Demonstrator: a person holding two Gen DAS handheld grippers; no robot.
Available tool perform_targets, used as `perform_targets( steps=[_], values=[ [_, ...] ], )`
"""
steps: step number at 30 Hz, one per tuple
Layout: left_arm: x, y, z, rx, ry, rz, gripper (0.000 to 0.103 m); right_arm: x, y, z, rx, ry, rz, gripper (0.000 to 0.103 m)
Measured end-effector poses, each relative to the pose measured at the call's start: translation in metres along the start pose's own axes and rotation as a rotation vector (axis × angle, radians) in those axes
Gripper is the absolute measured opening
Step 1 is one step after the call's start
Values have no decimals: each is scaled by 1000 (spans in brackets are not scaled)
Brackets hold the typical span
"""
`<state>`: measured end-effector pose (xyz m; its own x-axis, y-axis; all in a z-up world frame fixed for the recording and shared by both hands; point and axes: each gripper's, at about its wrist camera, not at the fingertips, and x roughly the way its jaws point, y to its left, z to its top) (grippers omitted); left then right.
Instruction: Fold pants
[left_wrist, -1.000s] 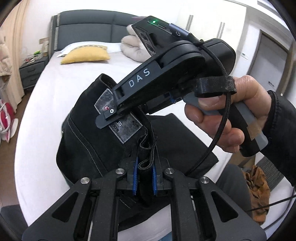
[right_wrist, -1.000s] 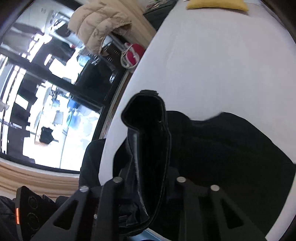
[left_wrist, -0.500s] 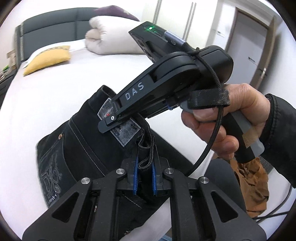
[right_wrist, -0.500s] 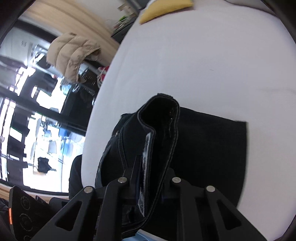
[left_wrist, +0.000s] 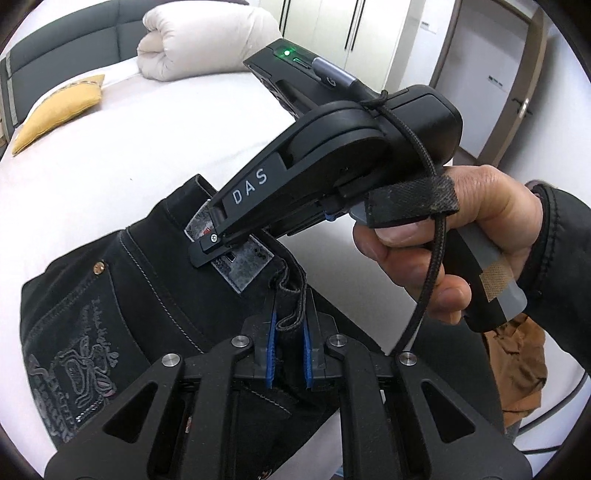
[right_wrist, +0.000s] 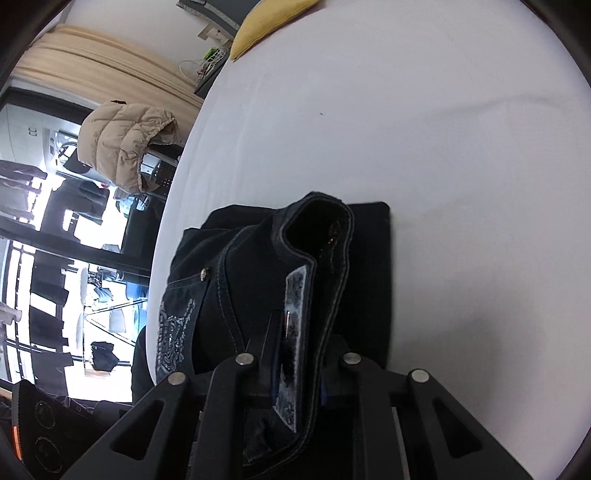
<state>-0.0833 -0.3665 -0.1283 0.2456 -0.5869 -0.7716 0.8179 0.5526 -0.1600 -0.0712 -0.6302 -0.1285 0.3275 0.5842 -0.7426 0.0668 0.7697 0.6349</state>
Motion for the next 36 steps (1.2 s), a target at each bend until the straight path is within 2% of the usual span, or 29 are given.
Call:
perform_targets(
  steps=[3,5,7,9,11,12,15,16,20,21,22,24,26,27,28,30,34,36],
  values=[
    [18,-7,2,17,43,-3,11,4,-17,-5,57,0,64,19],
    [16,-5,7,-7,34,-36,18,5,-24,-7,84,-3,102,21],
    [6,-5,12,-19,32,-73,20,0,-24,-8,93,-23,98,26],
    [-12,0,14,-37,16,-117,22,-8,-21,-10,92,-47,72,37],
    [-33,7,11,-56,-11,-136,22,-18,-20,-13,108,-86,17,39],
    [-45,17,8,-75,-24,-127,22,-24,-21,-14,129,-106,-26,46],
    [-63,54,-2,-176,-41,-93,22,-43,-20,-23,152,-159,-222,47],
    [-66,67,-7,-214,-50,-83,22,-49,-11,-28,138,-174,-226,46],
    [-67,124,-18,-355,-72,-24,22,-54,37,-41,39,-184,-101,26],
    [-65,137,-20,-393,-80,-33,22,-49,50,-44,12,-171,-69,20],
    [-60,146,-22,-417,-82,-31,22,-42,60,-47,-14,-147,-40,18],
    [-62,169,-16,-437,-79,-38,22,-22,69,-56,-45,-90,-49,17],
    [-56,189,-20,-445,-79,-63,22,-3,57,-63,-7,-35,-73,15],
    [-48,197,-17,-449,-67,-66,22,5,45,-66,30,-16,-94,0],
    [-40,205,-14,-453,-55,-86,22,8,35,-68,58,-16,-101,0],
    [-23,219,-7,-480,-34,-143,22,5,16,-73,136,-45,-19,0],
    [4,246,-8,-562,-2,-212,17,6,8,-75,148,-63,13,0],
    [3,247,-13,-562,-9,-231,16,9,-2,-75,197,-74,59,0]
  ],
)
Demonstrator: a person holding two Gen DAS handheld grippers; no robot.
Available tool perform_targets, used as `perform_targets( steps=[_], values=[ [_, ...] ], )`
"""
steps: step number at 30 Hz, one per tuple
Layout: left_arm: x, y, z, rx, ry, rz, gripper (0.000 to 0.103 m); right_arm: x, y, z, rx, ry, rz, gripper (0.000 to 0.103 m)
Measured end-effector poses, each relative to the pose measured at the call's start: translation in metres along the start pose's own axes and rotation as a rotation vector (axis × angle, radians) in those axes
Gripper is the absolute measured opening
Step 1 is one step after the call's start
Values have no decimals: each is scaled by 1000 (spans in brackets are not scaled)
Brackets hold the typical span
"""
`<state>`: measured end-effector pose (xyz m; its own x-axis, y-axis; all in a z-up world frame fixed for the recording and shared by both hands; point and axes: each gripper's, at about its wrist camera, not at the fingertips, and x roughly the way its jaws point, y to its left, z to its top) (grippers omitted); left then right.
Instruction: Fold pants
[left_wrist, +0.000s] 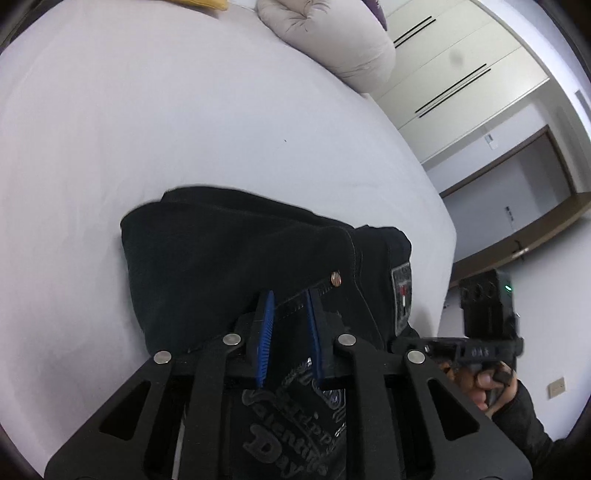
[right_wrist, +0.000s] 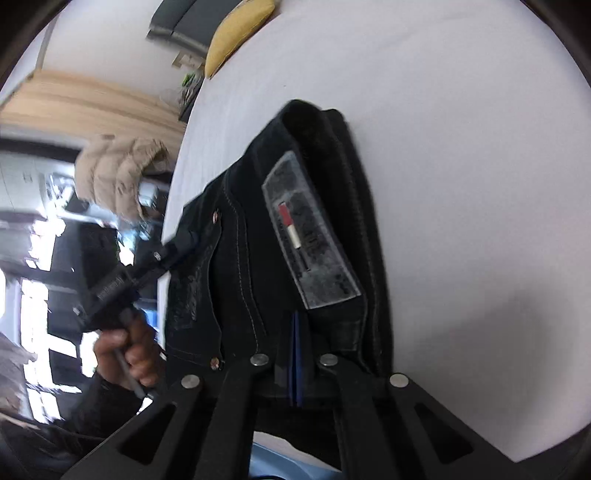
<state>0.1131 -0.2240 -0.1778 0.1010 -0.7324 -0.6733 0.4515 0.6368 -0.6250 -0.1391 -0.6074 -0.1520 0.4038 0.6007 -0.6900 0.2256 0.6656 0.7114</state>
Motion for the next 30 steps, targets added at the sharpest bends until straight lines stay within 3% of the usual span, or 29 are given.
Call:
perform_targets(
  steps=[7,14,17,25,26,28,29,30],
  values=[
    [-20,14,-49,-23,-31,-151,16,8,-9,-6,33,-30,80,0],
    [-56,-8,-110,82,-25,-198,16,9,-13,-8,30,-47,72,0],
    [-65,-4,-126,65,-27,-241,16,-1,-22,-15,26,-63,79,0],
    [-70,-7,-142,137,-31,-190,16,-8,-17,-20,5,-90,71,0],
    [-70,-8,-142,134,-25,-182,16,-11,-13,-22,-4,-91,58,3],
    [-77,-14,-135,105,0,-154,16,-25,1,-25,-30,-100,46,29],
    [-83,-17,-131,100,-5,-135,16,-34,6,-27,-41,-117,57,56],
    [-98,-18,-127,102,-41,-105,17,-45,12,-29,-58,-149,55,70]
  ],
)
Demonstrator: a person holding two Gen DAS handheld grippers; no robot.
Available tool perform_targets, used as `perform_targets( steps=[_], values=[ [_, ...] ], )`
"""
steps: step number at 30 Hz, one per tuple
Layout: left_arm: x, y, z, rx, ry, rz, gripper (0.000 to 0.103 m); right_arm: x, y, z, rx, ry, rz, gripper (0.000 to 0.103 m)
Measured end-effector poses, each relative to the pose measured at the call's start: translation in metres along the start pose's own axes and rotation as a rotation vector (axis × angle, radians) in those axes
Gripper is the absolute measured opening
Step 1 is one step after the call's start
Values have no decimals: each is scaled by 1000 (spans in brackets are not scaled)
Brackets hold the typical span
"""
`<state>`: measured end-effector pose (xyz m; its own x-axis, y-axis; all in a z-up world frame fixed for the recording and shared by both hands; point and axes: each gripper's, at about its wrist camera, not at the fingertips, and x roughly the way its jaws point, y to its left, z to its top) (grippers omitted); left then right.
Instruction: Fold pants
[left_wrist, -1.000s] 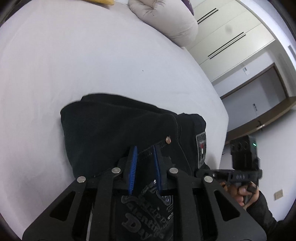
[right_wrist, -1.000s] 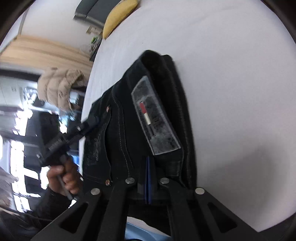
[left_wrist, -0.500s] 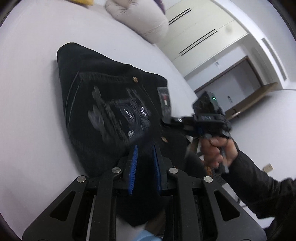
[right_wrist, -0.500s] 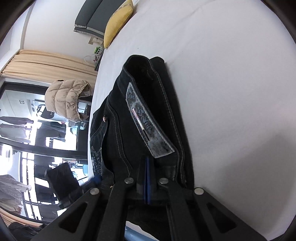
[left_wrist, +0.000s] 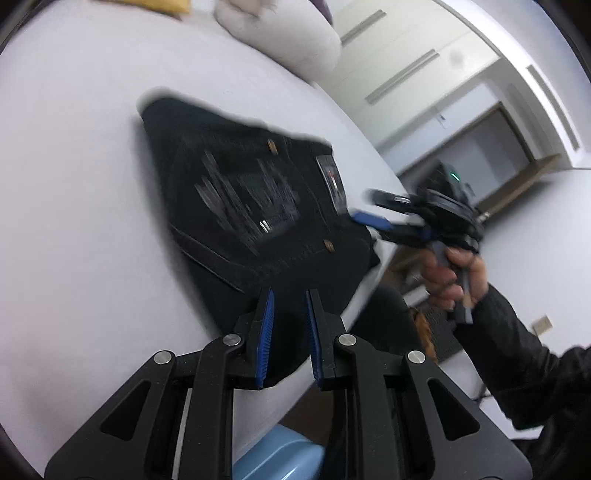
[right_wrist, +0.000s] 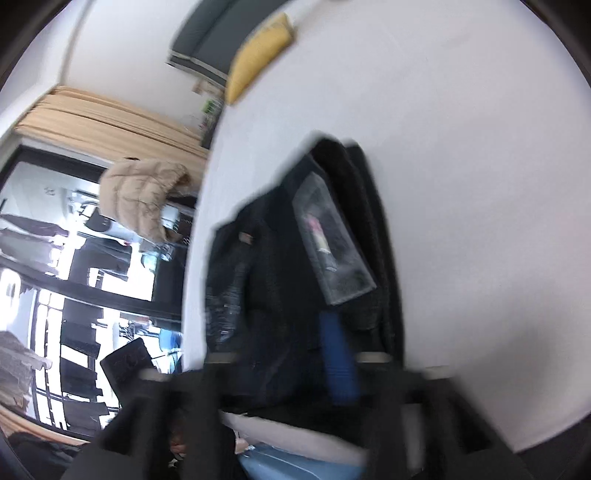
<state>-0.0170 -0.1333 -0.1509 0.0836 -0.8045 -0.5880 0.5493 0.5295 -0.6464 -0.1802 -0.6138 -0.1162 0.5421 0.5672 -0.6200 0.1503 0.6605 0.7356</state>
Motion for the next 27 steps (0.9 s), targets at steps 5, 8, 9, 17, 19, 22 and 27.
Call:
perform_targets(
  steps=[5,8,9,17,19,22,27],
  values=[
    [-23,22,23,-71,-123,100,84,-33,1,18,-48,-96,-41,73],
    [-10,36,33,-127,-111,109,85,-20,-17,33,-6,-47,-72,73],
    [-2,39,37,-155,-91,110,85,-13,-22,36,7,-27,-84,73],
    [57,46,56,-216,61,139,83,26,-34,49,31,66,-82,56],
    [62,47,60,-226,73,138,74,36,-30,47,18,122,-108,46],
    [75,50,63,-248,114,153,41,41,-22,44,-13,133,-157,42],
    [83,36,71,-206,117,181,24,41,0,40,-70,128,-269,26]
  ],
)
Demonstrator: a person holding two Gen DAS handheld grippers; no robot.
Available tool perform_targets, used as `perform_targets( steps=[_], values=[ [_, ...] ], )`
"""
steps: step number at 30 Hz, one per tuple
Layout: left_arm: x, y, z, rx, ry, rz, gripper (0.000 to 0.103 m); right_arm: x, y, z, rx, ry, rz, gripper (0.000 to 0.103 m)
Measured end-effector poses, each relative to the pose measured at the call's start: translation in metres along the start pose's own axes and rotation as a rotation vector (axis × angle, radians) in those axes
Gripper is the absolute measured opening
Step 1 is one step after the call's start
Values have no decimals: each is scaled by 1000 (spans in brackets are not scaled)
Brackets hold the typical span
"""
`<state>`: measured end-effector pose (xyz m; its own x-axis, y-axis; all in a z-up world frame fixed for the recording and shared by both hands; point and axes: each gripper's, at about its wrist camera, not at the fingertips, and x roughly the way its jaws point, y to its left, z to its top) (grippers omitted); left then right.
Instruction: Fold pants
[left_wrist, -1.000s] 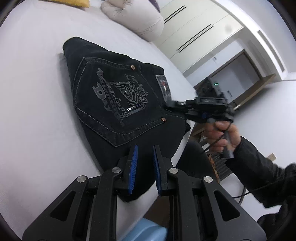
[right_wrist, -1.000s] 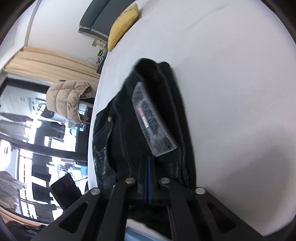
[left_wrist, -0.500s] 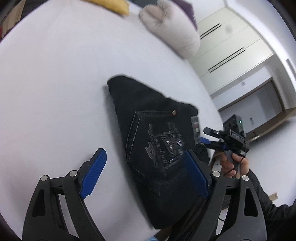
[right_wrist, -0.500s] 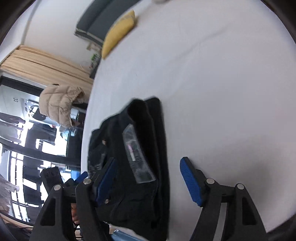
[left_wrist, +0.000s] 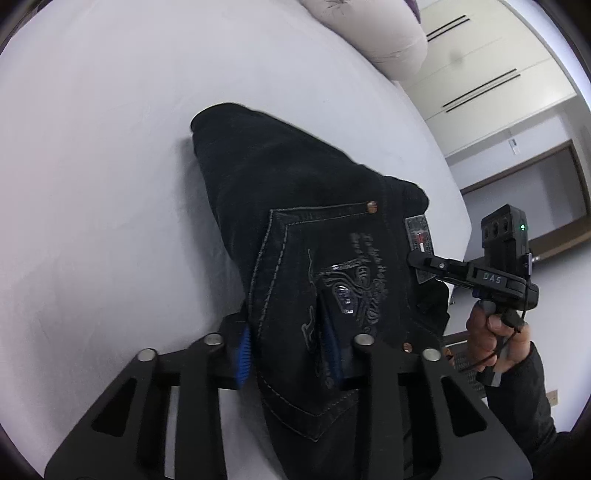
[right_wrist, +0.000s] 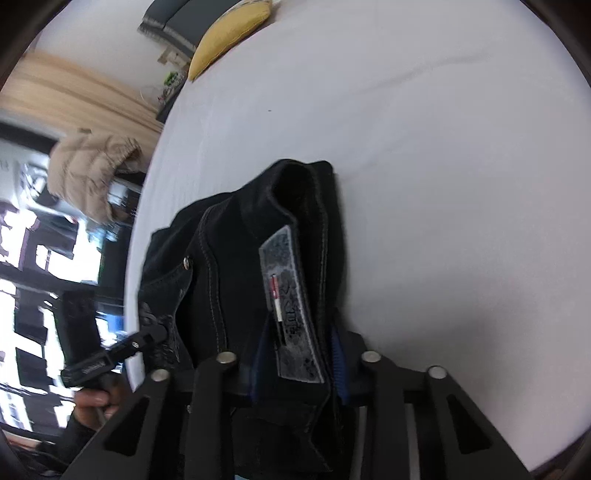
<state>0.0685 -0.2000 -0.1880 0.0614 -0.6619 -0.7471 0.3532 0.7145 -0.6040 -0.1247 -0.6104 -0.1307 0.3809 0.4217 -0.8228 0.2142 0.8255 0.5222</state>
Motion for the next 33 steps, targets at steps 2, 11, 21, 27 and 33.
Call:
perform_targets(
  steps=[2,11,21,27,33],
  values=[
    [1,-6,5,-9,0,-7,20,-5,14,-2,-42,-12,-58,22],
    [-56,-27,61,126,-109,50,18,-31,75,30,-124,-113,-56,17],
    [-97,-21,173,178,-201,230,19,24,149,144,-159,-160,11,17],
    [-100,-3,181,127,-163,256,19,87,151,193,-115,-105,25,17],
    [-59,37,166,60,-117,278,32,139,109,194,3,-61,24,36]
  ],
)
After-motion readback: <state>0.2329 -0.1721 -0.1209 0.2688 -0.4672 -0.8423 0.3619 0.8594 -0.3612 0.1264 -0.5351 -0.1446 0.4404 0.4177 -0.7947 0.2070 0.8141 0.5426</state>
